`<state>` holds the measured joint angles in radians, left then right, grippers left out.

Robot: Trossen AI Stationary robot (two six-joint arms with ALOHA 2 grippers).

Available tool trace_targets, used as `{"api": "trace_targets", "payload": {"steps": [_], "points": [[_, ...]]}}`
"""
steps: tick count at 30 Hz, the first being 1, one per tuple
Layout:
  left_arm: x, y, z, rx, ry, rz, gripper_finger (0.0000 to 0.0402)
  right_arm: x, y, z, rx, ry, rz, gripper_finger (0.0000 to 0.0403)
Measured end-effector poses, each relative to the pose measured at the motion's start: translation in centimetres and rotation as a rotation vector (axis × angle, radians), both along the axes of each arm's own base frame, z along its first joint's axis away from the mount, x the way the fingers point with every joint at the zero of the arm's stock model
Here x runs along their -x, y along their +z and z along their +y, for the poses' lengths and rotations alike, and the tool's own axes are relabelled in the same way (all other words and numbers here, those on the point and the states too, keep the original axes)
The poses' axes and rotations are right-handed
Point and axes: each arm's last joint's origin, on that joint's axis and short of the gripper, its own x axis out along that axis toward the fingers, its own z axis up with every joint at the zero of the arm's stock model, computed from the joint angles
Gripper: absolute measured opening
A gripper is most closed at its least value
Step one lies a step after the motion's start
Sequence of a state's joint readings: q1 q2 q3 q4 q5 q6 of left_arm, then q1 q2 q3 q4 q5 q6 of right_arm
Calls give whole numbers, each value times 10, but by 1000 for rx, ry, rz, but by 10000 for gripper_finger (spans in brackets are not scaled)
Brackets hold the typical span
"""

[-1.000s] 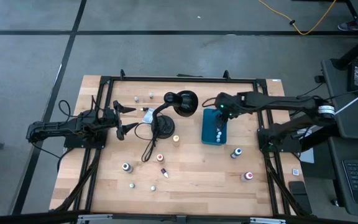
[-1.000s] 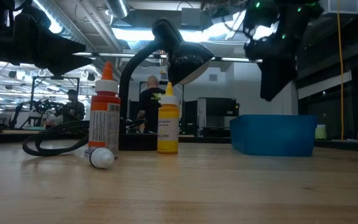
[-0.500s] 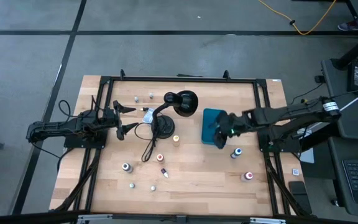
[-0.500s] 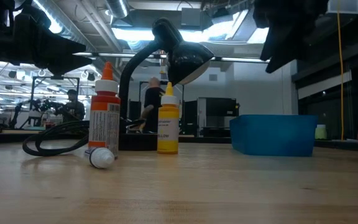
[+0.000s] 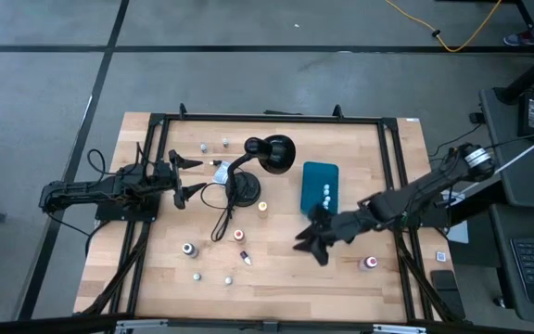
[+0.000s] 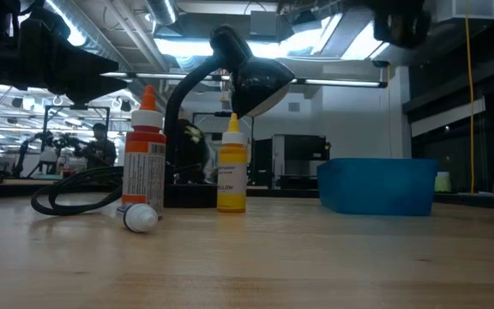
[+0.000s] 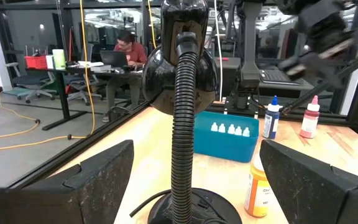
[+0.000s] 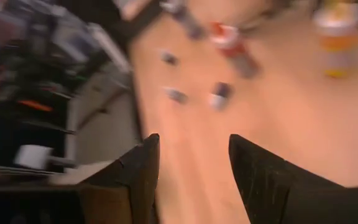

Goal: Pick & Place food coloring
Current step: Put the small purple food coloring bottle into the blue bin

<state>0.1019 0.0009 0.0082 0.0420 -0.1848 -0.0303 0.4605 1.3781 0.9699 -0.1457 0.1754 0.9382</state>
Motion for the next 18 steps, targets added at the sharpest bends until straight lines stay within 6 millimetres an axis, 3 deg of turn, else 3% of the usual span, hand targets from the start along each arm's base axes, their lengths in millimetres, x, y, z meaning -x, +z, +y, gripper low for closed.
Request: {"api": "trace_targets", "payload": {"steps": [7,18], "points": [[0,0,0,0,0,0,345,-14,-10,34,16,-6,-158,194],[0,0,0,0,0,0,345,-25,-8,96,318,-137,-252,170]]}}
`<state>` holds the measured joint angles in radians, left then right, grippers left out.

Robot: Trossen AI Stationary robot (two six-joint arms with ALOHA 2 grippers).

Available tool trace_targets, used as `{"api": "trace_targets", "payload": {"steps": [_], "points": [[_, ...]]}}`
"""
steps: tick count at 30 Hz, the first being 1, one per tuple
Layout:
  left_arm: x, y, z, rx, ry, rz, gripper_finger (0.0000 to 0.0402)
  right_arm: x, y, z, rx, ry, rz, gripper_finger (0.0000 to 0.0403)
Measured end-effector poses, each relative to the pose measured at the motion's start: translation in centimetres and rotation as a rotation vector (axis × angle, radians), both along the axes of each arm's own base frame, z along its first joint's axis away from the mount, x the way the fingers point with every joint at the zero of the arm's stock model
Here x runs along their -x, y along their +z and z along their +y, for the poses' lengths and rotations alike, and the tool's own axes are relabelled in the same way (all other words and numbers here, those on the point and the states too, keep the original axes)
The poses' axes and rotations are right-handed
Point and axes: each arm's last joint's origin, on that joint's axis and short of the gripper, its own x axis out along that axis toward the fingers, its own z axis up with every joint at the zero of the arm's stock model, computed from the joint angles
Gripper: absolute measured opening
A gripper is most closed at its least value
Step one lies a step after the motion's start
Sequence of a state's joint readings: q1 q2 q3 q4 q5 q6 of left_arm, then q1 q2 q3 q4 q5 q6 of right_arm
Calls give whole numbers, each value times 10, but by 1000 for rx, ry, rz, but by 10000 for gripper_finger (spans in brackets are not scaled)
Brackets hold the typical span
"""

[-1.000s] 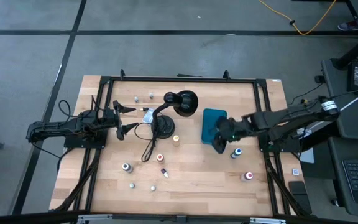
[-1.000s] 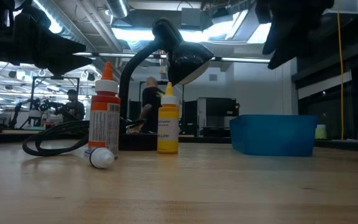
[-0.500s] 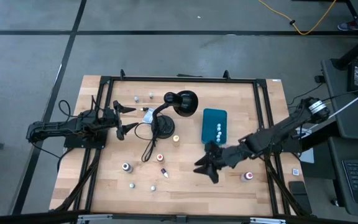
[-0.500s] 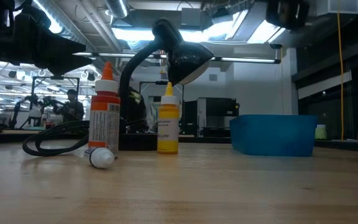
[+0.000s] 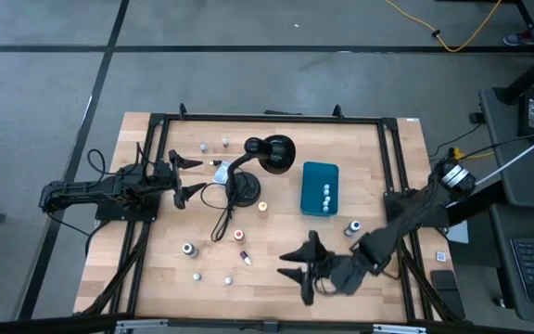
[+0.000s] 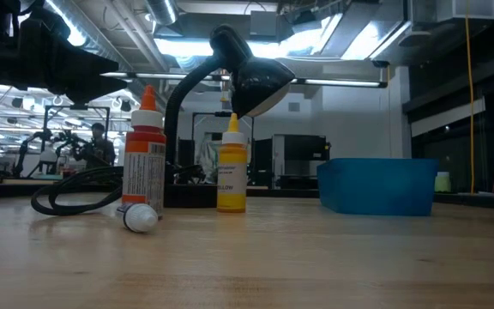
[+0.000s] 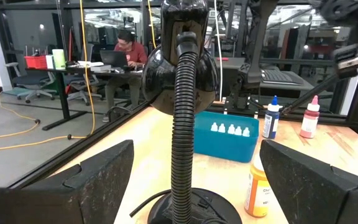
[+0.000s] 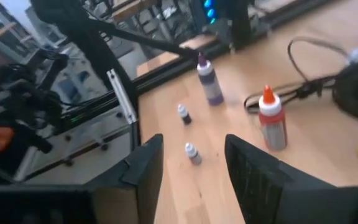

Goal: Pick & Place food coloring
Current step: Put the small purple food coloring bottle into the blue bin

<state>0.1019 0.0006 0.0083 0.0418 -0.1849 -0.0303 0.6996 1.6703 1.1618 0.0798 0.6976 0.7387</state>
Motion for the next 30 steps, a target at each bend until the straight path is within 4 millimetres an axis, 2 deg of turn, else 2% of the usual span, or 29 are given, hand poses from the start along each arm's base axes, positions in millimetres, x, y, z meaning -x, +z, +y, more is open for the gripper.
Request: {"api": "trace_targets", "payload": {"steps": [7,12,15,21,30], "points": [[0,0,0,0,0,0,345,-22,2,41,105,33,-25,149],[0,0,0,0,0,0,345,-35,-16,58,217,-46,-20,149],[0,0,0,0,0,0,345,-39,-26,61,236,-74,-15,149],[0,0,0,0,0,0,345,-50,-48,58,155,-91,19,149],[0,0,0,0,0,0,345,-74,-79,40,87,-138,81,162]]}}
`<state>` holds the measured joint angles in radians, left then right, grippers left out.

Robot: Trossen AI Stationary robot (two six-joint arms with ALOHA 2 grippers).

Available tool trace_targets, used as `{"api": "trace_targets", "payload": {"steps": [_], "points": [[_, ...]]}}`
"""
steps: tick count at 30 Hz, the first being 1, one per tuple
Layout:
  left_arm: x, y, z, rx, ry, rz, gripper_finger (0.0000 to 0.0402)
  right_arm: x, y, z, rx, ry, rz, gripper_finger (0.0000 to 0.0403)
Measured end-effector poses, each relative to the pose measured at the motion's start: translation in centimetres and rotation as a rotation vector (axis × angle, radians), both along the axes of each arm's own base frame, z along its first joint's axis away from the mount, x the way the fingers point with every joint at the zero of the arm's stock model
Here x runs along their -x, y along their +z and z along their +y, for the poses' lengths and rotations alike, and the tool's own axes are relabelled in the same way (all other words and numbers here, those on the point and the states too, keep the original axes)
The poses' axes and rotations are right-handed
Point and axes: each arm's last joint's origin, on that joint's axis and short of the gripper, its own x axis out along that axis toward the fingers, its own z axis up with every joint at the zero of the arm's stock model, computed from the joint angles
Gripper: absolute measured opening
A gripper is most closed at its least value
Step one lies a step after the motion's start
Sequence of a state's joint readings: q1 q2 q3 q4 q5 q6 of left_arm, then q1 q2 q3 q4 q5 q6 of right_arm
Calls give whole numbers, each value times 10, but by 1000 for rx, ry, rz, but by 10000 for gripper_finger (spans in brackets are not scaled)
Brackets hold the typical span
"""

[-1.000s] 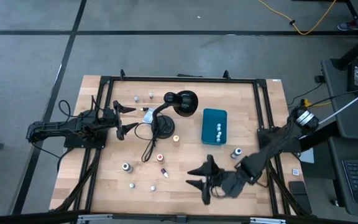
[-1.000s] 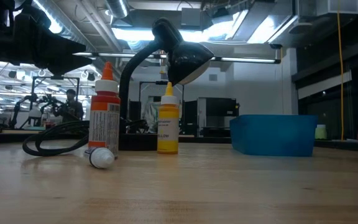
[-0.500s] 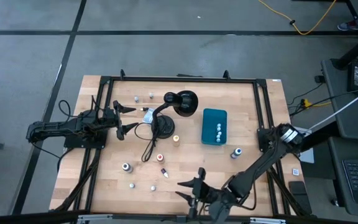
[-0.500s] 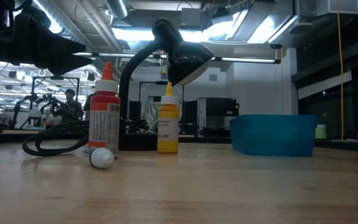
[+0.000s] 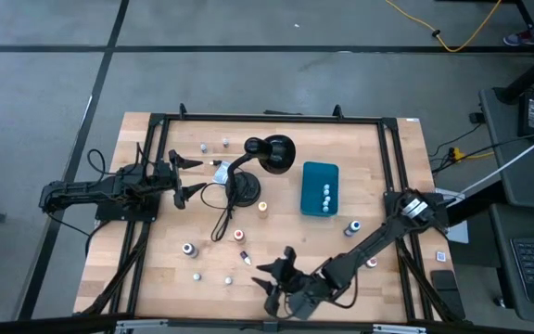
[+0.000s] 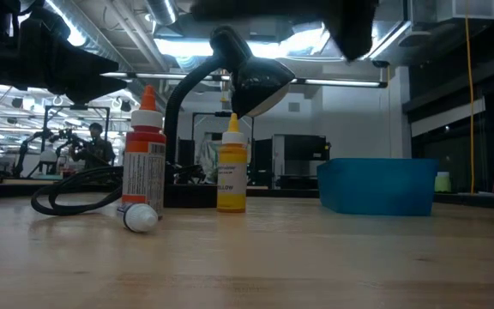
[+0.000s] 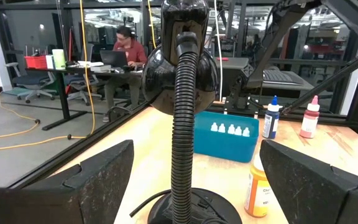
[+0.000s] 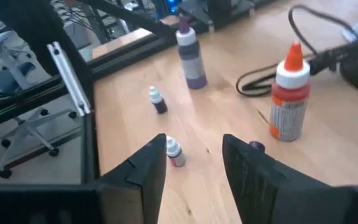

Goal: Pick & Place food coloring
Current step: Put the small purple food coloring bottle into the blue bin

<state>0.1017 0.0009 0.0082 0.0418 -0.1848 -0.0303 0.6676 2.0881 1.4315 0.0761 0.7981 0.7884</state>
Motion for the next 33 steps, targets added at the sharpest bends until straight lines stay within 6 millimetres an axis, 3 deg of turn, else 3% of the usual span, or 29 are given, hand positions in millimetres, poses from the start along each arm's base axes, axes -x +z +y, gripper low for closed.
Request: {"api": "trace_targets", "payload": {"steps": [10,20,33], "points": [[0,0,0,0,0,-1,345,-14,-35,-2,-17,-79,22,248],[0,0,0,0,0,-1,345,-38,-33,1,71,-166,84,232],[0,0,0,0,0,0,345,-63,-43,-6,13,-287,156,229]]}}
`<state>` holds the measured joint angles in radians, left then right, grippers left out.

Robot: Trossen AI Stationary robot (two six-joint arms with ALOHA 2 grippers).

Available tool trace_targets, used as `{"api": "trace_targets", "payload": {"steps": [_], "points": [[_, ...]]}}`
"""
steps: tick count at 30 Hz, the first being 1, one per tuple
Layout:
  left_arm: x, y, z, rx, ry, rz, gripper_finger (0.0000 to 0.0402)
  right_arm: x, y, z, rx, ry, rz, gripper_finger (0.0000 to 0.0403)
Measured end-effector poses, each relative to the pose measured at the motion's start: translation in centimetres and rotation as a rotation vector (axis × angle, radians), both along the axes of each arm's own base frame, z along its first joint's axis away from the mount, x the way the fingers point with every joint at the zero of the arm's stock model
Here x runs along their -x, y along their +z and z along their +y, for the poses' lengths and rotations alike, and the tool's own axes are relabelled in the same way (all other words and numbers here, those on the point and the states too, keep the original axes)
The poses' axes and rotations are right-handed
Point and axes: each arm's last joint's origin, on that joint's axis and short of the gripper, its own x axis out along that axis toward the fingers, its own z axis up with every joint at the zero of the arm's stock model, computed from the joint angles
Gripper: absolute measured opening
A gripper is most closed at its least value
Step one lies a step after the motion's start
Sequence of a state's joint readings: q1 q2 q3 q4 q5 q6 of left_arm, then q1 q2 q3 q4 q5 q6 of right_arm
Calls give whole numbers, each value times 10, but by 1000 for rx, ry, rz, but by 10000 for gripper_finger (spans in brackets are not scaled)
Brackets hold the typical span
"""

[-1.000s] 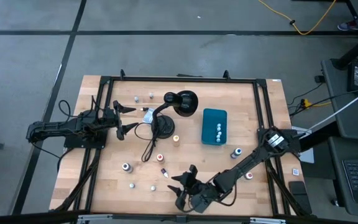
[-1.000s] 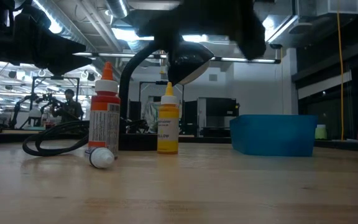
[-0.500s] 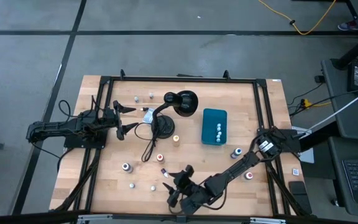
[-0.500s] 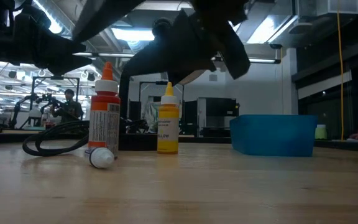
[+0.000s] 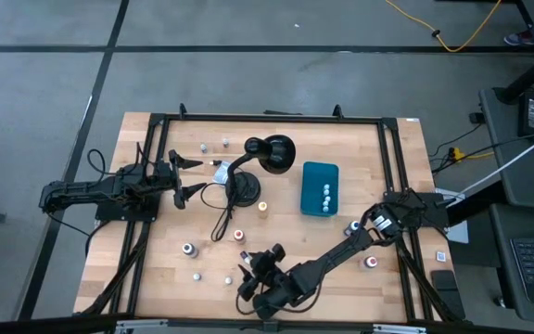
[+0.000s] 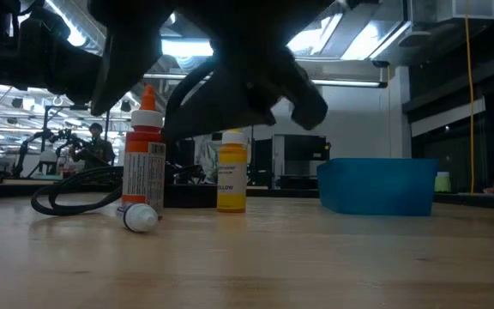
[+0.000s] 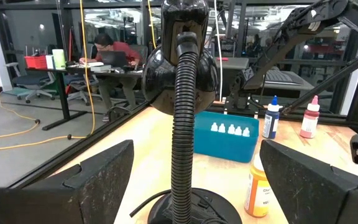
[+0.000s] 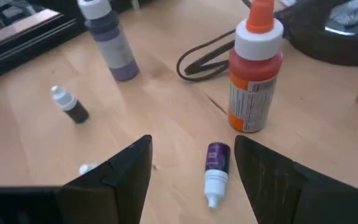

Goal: Pick & Place food coloring
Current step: Put the small purple food coloring bottle into the blue bin

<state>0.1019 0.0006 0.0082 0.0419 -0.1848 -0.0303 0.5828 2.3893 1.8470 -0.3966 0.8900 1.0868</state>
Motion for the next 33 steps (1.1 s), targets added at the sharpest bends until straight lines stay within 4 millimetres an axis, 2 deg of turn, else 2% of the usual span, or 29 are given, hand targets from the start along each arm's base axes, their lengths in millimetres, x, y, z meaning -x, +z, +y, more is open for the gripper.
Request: {"api": "trace_targets", "payload": {"steps": [3,10,22,29,33], "points": [[0,0,0,0,0,0,345,-3,-7,-4,-24,-15,18,229],[0,0,0,0,0,0,345,6,-16,-13,-26,-80,98,229],[0,0,0,0,0,0,345,5,-16,-10,-67,-18,139,229],[0,0,0,0,0,0,345,-4,-37,-7,-94,68,174,229],[0,0,0,0,0,0,345,-6,-38,-7,-97,58,166,229]]}}
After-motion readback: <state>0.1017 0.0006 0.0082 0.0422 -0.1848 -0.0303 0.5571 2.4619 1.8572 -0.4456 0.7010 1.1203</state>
